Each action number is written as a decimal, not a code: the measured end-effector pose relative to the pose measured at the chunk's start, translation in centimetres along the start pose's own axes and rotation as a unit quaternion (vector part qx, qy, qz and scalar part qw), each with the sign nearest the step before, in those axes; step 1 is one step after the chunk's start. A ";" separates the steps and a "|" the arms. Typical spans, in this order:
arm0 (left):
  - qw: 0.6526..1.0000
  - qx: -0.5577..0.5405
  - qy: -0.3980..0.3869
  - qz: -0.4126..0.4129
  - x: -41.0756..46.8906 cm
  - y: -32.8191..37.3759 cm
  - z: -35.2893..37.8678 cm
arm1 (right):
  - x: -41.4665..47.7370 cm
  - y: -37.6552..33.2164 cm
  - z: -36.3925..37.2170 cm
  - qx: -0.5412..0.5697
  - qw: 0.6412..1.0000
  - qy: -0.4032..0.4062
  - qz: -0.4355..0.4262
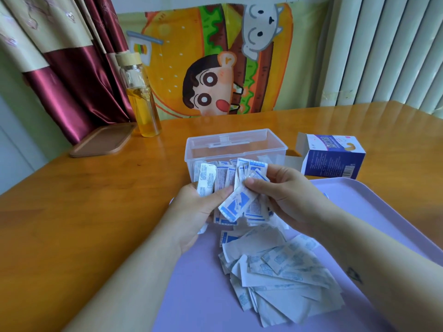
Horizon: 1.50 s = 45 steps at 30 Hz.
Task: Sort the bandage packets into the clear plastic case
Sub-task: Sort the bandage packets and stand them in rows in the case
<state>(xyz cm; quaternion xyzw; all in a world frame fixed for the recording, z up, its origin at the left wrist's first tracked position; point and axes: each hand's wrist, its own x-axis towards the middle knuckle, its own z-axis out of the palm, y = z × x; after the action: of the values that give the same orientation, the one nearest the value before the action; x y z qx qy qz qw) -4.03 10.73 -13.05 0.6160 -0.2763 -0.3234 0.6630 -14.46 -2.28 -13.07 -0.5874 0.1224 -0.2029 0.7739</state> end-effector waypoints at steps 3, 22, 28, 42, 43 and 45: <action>1.000 -0.019 -0.017 -0.018 -0.2 0.1 0.1 | 0.0 0.5 0.2 -0.057 0.998 0.014 0.000; 0.912 0.359 0.105 0.165 1.1 1.3 -4.5 | 3.3 -0.1 2.7 -0.197 0.980 -0.003 0.017; 0.853 0.506 0.037 0.123 1.6 -0.2 -4.8 | 3.2 1.3 1.9 -0.574 0.818 0.000 -0.035; 0.864 0.497 -0.002 0.073 1.6 -1.1 -4.1 | 2.8 2.0 1.8 -0.689 0.715 -0.083 -0.084; 0.866 0.495 0.004 0.071 1.5 -1.0 -4.1 | 2.8 2.0 1.8 -0.677 0.726 -0.081 -0.087; 0.875 0.478 0.016 0.070 1.5 -0.7 -4.4 | 2.7 1.9 1.7 -0.654 0.748 -0.066 -0.095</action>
<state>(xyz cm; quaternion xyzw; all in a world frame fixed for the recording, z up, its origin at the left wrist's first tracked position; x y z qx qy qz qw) 0.25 12.38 -14.18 0.8423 -0.4286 -0.0947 0.3129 -10.97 -1.60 -14.31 -0.9701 0.1171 -0.1067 0.1837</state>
